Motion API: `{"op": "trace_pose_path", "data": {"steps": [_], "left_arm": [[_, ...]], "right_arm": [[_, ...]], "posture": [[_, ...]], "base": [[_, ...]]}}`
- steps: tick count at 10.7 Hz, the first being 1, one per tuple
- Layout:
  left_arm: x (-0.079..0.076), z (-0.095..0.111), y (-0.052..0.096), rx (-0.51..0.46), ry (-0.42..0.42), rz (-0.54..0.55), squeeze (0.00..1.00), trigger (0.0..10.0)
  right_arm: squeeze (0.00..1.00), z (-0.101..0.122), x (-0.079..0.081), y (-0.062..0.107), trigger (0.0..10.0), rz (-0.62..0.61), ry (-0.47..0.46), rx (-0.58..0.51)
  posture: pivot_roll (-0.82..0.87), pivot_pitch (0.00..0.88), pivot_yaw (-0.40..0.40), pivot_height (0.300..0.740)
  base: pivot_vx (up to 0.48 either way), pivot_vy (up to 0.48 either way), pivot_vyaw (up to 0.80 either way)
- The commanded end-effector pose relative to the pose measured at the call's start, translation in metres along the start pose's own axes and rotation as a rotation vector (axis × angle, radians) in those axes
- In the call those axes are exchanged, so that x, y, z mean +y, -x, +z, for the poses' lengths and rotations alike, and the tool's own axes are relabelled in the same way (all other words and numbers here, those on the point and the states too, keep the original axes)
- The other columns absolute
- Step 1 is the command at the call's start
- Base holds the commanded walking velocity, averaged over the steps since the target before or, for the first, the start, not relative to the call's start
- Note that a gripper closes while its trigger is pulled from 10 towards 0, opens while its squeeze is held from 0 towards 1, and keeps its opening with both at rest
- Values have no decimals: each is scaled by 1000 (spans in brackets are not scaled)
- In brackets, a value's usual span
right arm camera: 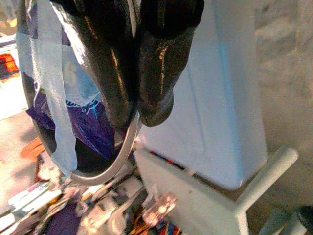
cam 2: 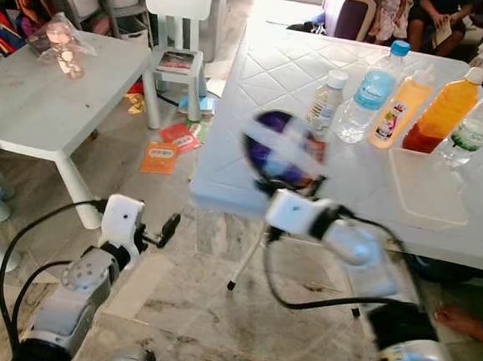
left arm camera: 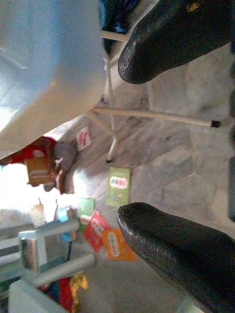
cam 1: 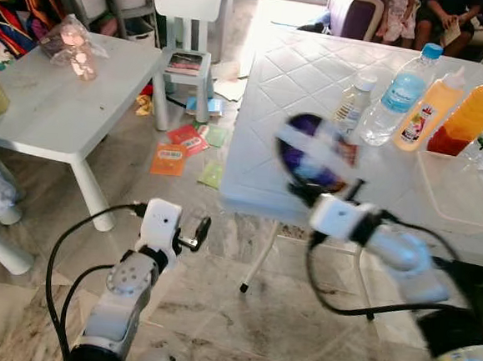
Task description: Restocking fridge
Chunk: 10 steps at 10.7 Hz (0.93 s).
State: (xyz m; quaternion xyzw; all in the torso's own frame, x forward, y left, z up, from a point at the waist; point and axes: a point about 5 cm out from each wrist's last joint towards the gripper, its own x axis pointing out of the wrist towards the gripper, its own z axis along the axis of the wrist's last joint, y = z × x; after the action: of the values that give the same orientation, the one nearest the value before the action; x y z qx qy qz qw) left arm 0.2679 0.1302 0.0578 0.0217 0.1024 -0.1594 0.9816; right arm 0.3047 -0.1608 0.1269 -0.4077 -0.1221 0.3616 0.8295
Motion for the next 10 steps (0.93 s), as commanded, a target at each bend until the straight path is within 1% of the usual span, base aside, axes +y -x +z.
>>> {"op": "trace_pose_path", "data": {"steps": [1,2,4,6,7,8,9,10], "left_arm": [[1,5,-2,-25,5,7,0,10000],[3,6,-2,-28,2,26,0,10000],[11,-1,3,-24,36,92,0,10000],[22,-7,8,-21,61,165,0,10000],[26,-8,8,-22,61,186,0,10000],[34,-3,6,-46,26,208,0,10000],[40,9,-1,-87,-8,215,0,10000],[47,20,-4,-120,-30,219,0,10000]], "right_arm": [[0,8,-4,-1,10000,-39,6,-40],[0,14,1,-4,10000,-41,6,-54],[0,23,23,-4,10000,-29,-26,-80],[0,17,33,2,10000,-59,-77,-44],[0,16,36,2,10000,-60,-80,-36],[0,19,34,-2,10000,-65,-70,-42],[0,22,28,-10,10000,-77,-46,-55],[0,28,25,-15,10000,-90,-40,-73]], "posture": [[94,0,-51,740],[96,0,-53,740],[84,0,-48,740],[88,0,-66,740],[93,0,-71,740],[94,0,-77,740],[98,0,-66,740],[98,0,-61,740]], "base": [[0,0,0],[0,0,800],[0,0,800],[0,0,800],[0,0,800],[0,0,800],[0,0,800],[0,0,800]]}}
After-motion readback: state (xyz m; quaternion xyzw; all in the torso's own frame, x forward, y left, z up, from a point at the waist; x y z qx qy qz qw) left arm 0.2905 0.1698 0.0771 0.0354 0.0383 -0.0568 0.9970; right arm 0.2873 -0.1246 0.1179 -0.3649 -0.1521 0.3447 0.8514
